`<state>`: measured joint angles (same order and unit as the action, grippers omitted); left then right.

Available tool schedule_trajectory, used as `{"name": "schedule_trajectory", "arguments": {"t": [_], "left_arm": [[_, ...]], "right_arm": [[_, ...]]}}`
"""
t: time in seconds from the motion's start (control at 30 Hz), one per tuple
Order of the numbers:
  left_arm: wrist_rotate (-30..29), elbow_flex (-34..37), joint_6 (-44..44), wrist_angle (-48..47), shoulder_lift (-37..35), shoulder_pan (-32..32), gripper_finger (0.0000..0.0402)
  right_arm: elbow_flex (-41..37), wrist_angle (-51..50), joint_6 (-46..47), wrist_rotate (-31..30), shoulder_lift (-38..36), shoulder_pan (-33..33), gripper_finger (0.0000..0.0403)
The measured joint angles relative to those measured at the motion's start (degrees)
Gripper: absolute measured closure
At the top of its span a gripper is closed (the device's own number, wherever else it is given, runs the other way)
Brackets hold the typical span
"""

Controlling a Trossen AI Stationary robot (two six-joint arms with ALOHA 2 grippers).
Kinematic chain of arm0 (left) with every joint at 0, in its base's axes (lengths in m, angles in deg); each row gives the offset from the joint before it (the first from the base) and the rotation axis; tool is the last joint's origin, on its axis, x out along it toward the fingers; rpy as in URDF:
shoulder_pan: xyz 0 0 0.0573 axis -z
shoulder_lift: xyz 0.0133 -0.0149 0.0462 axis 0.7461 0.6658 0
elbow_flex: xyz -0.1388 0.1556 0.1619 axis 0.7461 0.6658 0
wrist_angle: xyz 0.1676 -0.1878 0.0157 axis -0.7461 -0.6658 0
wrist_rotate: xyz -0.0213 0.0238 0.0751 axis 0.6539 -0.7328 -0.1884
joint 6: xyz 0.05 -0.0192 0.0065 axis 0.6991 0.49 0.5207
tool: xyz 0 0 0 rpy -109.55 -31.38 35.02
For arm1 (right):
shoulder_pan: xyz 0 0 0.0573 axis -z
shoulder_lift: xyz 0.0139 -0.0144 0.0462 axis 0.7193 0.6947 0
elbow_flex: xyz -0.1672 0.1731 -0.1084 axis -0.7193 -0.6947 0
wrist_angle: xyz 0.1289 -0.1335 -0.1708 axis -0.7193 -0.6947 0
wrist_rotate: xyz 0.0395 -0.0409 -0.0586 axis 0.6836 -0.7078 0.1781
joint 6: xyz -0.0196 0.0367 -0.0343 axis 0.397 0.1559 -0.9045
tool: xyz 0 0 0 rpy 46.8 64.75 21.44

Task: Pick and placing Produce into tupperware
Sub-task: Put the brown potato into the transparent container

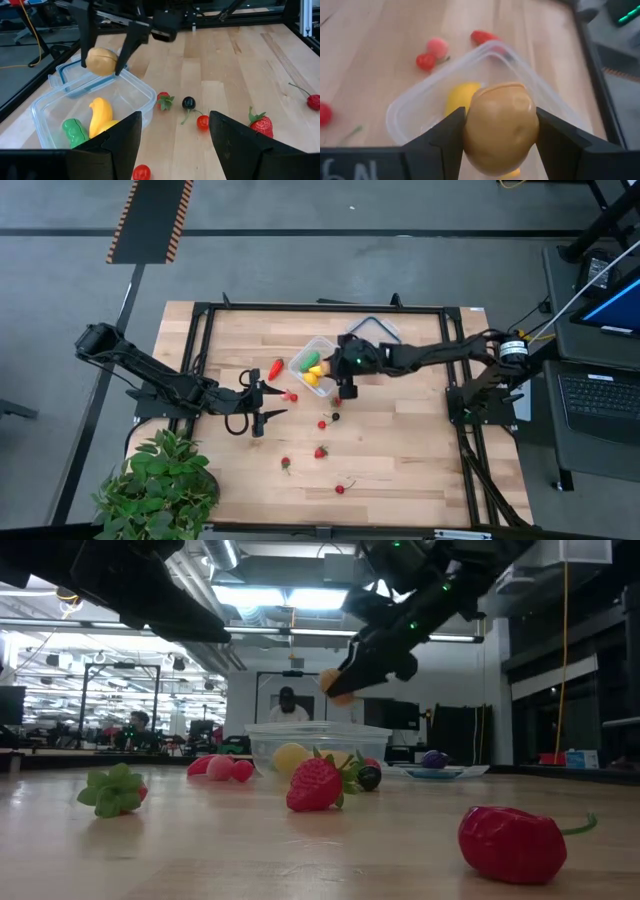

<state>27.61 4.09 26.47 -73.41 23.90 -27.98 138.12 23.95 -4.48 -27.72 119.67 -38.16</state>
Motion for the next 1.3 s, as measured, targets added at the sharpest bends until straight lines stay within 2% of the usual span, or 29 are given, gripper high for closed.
{"name": "schedule_trajectory", "arguments": {"t": [0.1, 0.4, 0.83, 1.0, 1.3], "left_arm": [[0.0, 0.0, 0.0, 0.0, 0.0, 0.0, 0.0176], [0.0, 0.0, 0.0, 0.0, 0.0, 0.0, 0.0176], [0.0, 0.0, 0.0, -0.2, 0.0, 0.0, 0.0176], [0.0, 0.0, 0.0, -0.1, 0.0, 0.0, 0.0176], [0.0, 0.0, 0.0, -0.3, 0.0, 0.0, 0.0176]], "right_arm": [[3.4, -7.1, -2.8, 3.9, 0.0, 1.4, 0.0199], [10.9, -20.8, -7.6, 9.5, 1.1, 3.9, 0.0199], [24.8, -36.7, -13.1, 11.1, 12.8, 5.4, 0.0199], [30.6, -40.4, -13.3, 15.6, 17.3, 6.2, 0.0199], [36.9, -47.4, -15.5, 19.5, 22.3, 6.6, 0.0199]]}}
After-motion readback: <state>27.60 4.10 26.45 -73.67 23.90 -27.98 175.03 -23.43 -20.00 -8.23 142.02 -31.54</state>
